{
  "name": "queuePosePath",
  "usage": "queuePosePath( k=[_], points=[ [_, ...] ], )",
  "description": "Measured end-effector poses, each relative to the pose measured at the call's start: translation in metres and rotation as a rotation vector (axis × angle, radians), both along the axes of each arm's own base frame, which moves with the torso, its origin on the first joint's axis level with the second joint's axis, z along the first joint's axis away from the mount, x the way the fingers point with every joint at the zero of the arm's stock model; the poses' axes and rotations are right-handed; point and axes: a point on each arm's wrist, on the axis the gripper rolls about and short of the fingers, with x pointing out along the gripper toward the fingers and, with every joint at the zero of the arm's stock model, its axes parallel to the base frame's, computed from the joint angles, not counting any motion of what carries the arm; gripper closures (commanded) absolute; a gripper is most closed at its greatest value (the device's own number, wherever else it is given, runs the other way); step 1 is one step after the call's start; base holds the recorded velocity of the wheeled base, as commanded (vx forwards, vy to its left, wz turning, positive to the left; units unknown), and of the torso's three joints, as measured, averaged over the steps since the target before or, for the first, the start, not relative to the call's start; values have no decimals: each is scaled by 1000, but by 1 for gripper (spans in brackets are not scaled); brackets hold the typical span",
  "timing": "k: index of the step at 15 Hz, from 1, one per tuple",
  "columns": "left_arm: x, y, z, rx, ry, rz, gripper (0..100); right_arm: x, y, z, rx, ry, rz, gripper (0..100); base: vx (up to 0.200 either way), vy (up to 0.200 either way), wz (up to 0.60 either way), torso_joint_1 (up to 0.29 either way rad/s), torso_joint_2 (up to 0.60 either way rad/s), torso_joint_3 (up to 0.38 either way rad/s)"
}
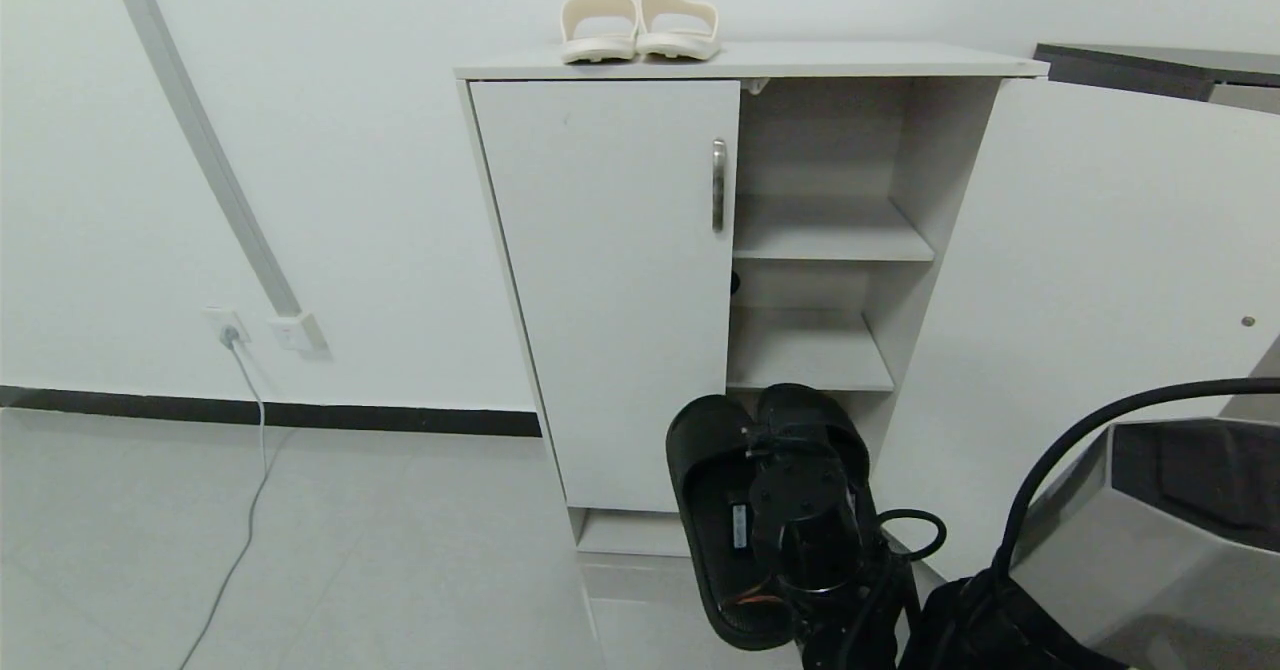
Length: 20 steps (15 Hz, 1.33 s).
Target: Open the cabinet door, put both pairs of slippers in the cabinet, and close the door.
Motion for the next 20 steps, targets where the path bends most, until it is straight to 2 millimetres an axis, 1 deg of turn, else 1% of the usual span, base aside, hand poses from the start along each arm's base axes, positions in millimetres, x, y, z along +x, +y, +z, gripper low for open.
queuePosePath(
  k=[2,8,11,14,16,17,20],
  points=[
    [0,0,0,0,0,0,100,11,-5,-5,-7,2,-40,100,0,-200,0,7,0,2],
    [0,0,0,-1,1,1,100,23,-11,-19,-35,26,-74,100,0,-200,0,0,2,1],
    [0,0,0,-3,-1,1,100,29,-11,-27,-46,34,-80,100,0,0,0,0,0,0],
    [0,0,0,-4,0,3,100,39,1,-33,-33,18,-69,100,0,0,0,0,0,0],
    [0,0,0,-4,0,1,100,49,5,-40,-20,3,-81,100,0,0,0,0,0,0],
    [0,0,0,-4,1,2,100,50,6,-43,-19,2,-78,100,0,0,0,0,0,0],
    [0,0,0,-4,1,3,100,54,4,-50,-28,11,-90,100,0,0,0,0,0,0]
  ],
)
